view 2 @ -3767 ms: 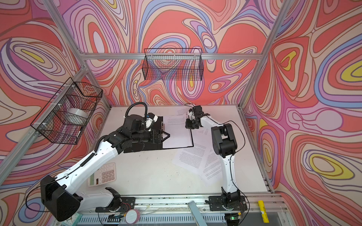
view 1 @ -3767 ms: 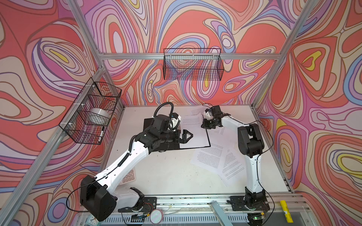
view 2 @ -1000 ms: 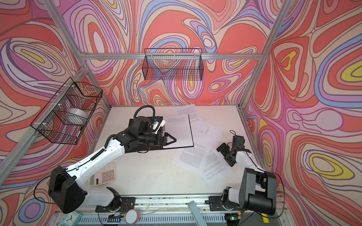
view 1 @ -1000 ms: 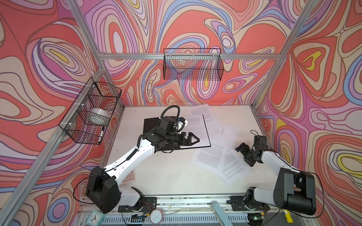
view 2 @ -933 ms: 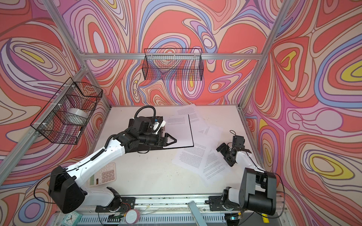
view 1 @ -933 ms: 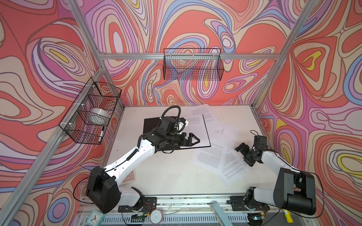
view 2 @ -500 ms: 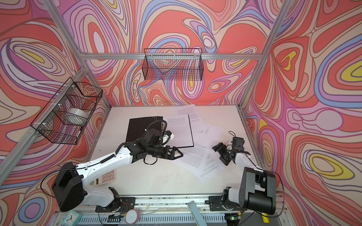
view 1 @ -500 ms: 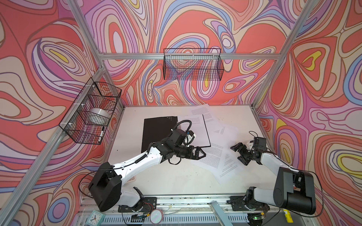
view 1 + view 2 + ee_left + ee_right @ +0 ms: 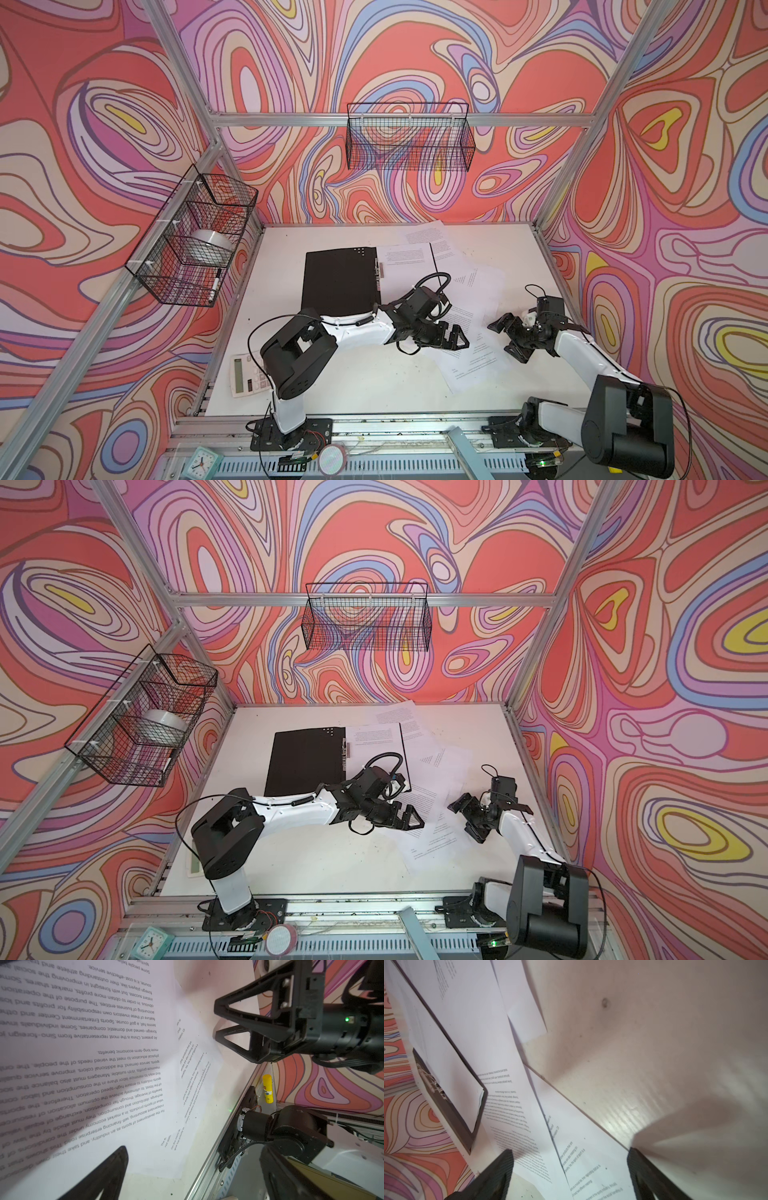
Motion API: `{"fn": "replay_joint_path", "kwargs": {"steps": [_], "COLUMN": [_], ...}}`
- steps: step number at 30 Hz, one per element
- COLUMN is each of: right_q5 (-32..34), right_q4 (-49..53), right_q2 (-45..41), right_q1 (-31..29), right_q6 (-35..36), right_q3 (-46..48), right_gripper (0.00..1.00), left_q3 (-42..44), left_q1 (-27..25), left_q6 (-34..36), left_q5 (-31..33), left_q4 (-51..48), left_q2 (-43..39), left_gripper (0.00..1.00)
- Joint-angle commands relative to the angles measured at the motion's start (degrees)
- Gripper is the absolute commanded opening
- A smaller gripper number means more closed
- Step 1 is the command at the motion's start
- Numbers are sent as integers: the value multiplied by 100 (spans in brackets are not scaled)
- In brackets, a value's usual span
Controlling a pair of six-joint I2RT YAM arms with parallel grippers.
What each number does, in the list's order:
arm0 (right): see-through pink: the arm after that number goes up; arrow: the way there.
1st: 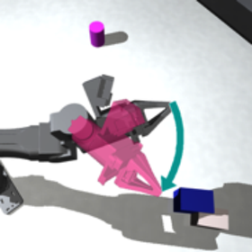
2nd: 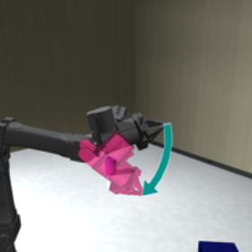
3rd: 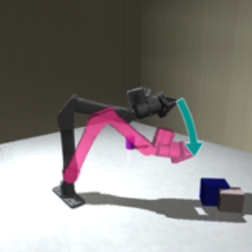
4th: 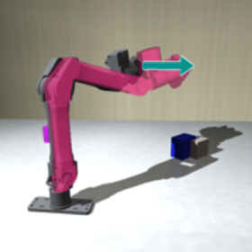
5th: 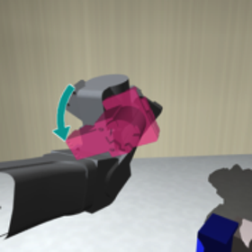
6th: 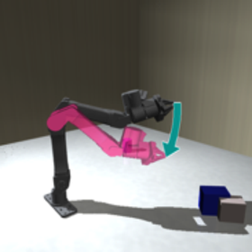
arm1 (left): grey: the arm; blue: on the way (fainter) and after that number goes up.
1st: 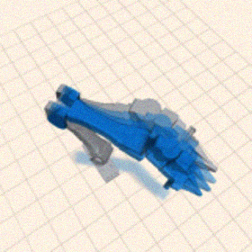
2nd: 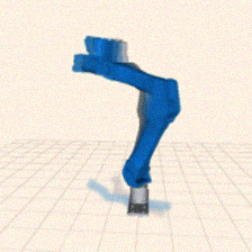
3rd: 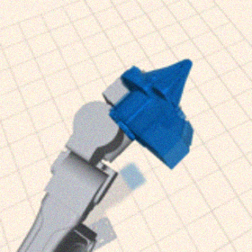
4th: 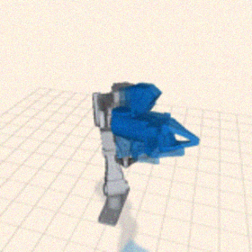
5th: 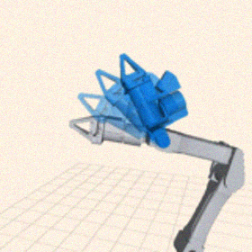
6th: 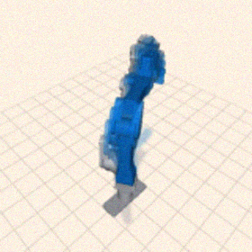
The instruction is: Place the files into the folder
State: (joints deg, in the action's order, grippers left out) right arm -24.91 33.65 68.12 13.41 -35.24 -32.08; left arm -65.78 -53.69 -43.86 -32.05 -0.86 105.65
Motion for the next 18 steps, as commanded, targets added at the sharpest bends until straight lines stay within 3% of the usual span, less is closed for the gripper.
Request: {"fn": "replay_joint_path", "kwargs": {"steps": [1,8,18], "right_q5": [897,1122,517], "right_q4": [681,751,126], "right_q2": [-108,-26,420], "right_q1": [-23,-24,-45], "right_q6": [-188,-289,-187], "right_q3": [-227,-109,156], "right_gripper": [92,92,91], "left_q3": [-190,-277,-224], "left_q1": [7,3,12], "left_q6": [-148,-123,90], "left_q5": [7,15,237], "left_q4": [192,148,-171], "left_q2": [252,566,818], "left_gripper": [98,98,98]}}
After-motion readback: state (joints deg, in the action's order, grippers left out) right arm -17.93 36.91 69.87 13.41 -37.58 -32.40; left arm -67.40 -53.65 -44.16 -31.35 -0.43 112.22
